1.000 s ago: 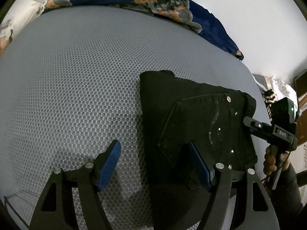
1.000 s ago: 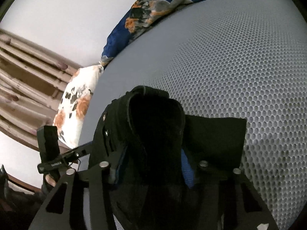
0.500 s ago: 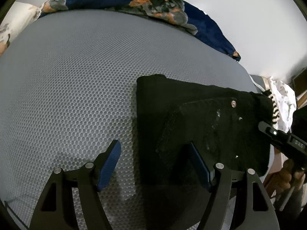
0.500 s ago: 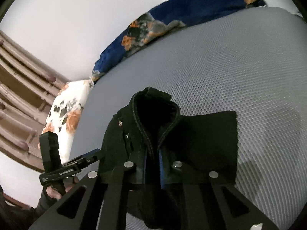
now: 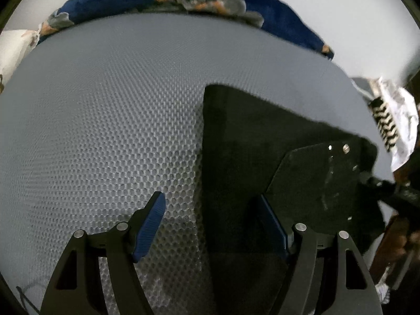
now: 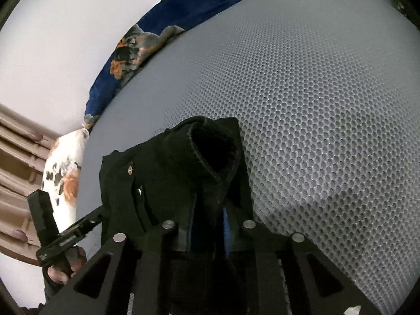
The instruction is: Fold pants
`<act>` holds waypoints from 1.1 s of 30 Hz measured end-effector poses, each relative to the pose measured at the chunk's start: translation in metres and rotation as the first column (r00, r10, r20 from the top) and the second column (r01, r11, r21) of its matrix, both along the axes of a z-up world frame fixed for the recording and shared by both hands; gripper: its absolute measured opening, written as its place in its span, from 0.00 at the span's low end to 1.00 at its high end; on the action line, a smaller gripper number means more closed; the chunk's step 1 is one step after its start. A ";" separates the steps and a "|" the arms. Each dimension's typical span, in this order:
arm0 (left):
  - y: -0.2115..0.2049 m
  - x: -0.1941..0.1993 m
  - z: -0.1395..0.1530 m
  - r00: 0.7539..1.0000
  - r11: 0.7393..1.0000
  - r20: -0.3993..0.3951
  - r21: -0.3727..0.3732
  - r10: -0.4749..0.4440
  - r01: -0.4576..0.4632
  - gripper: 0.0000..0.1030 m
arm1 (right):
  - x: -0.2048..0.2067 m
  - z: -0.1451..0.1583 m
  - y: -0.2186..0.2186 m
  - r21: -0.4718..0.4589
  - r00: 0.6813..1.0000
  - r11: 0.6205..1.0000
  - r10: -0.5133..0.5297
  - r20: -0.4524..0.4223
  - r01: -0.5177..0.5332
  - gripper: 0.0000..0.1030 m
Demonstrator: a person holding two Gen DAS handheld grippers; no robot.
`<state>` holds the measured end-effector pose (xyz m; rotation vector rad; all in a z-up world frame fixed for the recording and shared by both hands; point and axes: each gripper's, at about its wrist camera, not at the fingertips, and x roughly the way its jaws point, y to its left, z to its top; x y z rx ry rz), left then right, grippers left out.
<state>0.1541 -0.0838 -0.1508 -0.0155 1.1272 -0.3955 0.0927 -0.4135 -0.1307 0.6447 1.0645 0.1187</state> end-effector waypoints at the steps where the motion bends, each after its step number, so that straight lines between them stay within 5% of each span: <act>1: -0.001 0.001 -0.002 1.000 1.000 0.001 0.003 -0.002 0.002 0.71 | 0.003 0.001 0.004 -0.004 1.000 1.000 -0.007 -0.007 0.007 0.25; 11: -0.001 -0.010 0.005 0.999 0.999 -0.007 0.006 -0.046 0.046 0.71 | -0.028 0.030 0.007 -0.097 1.000 0.995 0.000 -0.013 -0.001 0.27; 19: -0.002 -0.032 0.001 0.997 0.997 -0.007 0.010 -0.076 0.076 0.71 | -0.051 0.029 0.015 -0.076 0.999 0.997 0.025 -0.033 -0.027 0.26; 25: 0.000 -0.039 -0.002 0.997 0.997 -0.011 0.036 -0.073 0.074 0.71 | -0.054 0.029 0.027 -0.104 0.998 0.993 0.051 -0.030 -0.054 0.11; 33: -0.005 -0.043 -0.004 0.998 0.995 -0.009 0.070 -0.068 0.068 0.71 | -0.068 0.043 0.035 -0.179 0.998 0.982 0.058 -0.003 -0.057 0.07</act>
